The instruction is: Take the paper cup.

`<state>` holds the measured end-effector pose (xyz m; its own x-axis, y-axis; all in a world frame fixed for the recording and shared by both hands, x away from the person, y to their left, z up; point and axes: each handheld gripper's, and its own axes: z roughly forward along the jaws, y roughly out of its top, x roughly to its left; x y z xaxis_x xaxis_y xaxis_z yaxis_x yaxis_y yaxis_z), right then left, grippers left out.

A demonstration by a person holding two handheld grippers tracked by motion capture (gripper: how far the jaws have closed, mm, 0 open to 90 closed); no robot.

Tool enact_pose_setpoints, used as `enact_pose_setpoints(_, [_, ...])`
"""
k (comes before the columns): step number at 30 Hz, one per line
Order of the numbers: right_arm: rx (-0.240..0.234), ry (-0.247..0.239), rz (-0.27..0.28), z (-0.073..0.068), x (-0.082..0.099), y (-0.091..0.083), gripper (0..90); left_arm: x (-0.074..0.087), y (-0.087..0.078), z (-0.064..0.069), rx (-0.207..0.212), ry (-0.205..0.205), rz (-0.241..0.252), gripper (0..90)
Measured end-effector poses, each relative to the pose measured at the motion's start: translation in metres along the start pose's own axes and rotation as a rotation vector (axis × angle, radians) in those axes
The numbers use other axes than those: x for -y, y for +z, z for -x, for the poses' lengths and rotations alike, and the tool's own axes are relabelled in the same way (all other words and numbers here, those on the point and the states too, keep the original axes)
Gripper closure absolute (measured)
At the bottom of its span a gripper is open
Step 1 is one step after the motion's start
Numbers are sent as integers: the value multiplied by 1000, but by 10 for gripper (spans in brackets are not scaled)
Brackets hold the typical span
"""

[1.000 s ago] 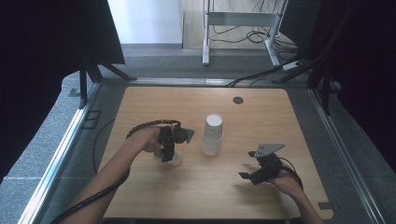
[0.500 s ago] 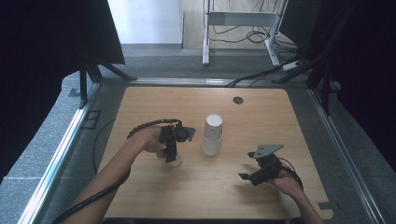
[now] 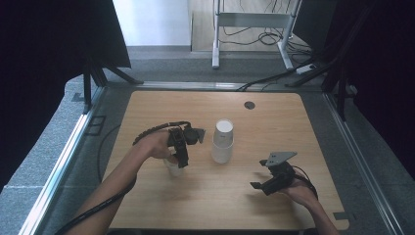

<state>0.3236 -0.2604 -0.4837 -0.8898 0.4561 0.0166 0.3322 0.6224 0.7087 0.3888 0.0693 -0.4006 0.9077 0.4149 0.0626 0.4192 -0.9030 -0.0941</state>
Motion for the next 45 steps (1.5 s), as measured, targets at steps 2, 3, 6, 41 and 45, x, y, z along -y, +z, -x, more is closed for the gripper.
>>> enact_pose_setpoints(2, [1, 0, 0, 0, 0, 0, 68, 1, -2, 0, 4, -9, 18, 134])
enact_pose_setpoints(3, [1, 0, 1, 0, 0, 0, 68, 1, -4, -1, 6, -6, 22, 131])
enact_pose_setpoints(6, [1, 1, 1, 0, 0, 0, 68, 3, -7, -2, 17, -22, 58, 125])
enact_pose_setpoints(41, [4, 8, -1, 0, 3, 1, 68, 25, -22, 4, 24, -113, 471, 47])
enact_pose_setpoints(45, [4, 8, -4, 0, 3, 2, 68, 28, -22, 5, 38, -130, 514, 26])
